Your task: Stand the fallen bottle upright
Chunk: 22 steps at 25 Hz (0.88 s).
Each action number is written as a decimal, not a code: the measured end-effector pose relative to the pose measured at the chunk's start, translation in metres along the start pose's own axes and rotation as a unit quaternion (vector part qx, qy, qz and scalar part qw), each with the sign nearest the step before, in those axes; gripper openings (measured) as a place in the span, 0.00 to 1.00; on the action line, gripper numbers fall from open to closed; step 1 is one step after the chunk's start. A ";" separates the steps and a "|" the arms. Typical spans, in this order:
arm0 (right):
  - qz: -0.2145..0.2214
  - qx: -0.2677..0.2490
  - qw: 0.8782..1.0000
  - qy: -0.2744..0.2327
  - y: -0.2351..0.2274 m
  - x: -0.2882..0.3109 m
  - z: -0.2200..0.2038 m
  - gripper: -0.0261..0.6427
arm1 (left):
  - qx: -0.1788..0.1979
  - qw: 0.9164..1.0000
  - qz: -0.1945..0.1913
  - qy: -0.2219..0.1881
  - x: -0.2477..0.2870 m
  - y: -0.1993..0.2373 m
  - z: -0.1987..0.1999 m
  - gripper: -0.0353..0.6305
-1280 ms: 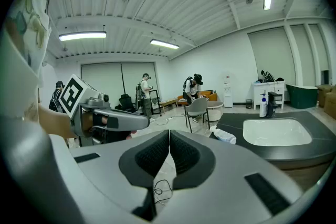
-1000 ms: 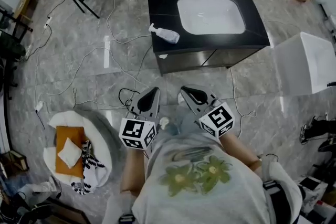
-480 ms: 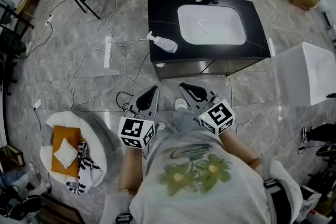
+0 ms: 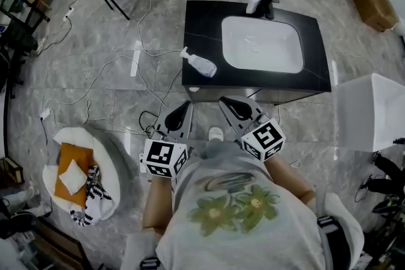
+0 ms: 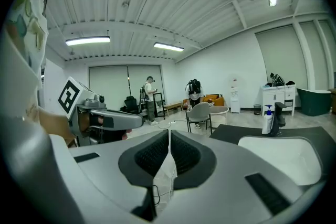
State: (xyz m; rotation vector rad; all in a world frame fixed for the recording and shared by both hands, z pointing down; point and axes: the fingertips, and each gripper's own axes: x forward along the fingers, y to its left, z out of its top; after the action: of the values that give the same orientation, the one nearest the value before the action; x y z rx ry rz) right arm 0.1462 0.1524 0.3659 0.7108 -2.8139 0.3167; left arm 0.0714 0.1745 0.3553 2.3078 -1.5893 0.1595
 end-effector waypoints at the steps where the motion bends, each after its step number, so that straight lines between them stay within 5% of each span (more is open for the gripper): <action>1: 0.006 -0.001 1.000 0.001 -0.003 0.002 0.000 0.11 | -0.001 1.000 0.006 0.001 0.003 0.001 -0.001 0.08; 13: 0.032 -0.005 0.999 0.020 -0.033 0.028 -0.008 0.11 | -0.028 0.999 0.036 0.004 0.029 0.021 -0.005 0.08; 22: 0.007 0.017 0.999 0.041 -0.062 0.088 -0.003 0.11 | -0.036 0.999 -0.004 0.035 0.074 0.074 -0.004 0.08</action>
State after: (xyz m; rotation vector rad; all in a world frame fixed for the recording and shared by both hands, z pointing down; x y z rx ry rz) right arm 0.1011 0.0616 0.4016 0.6690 -2.7433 0.3867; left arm 0.0309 0.0859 0.3950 2.2288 -1.5256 0.1771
